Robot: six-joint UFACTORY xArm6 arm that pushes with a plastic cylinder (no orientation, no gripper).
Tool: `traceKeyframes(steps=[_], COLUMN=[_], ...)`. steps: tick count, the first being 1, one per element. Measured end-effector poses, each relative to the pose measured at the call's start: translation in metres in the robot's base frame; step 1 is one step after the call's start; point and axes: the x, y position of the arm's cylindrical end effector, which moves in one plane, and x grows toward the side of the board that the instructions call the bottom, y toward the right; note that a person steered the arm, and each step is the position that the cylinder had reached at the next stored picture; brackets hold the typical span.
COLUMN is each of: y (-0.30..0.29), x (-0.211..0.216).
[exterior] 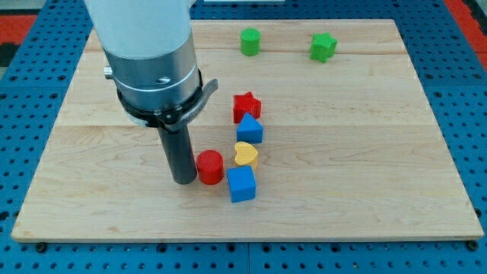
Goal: Push the blue triangle to its left
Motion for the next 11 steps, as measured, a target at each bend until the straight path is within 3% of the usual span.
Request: traceKeyframes(steps=[4,6,8,11], y=[0.0,0.059,0.123,0.109], x=[-0.156,-0.212,-0.189,-0.038])
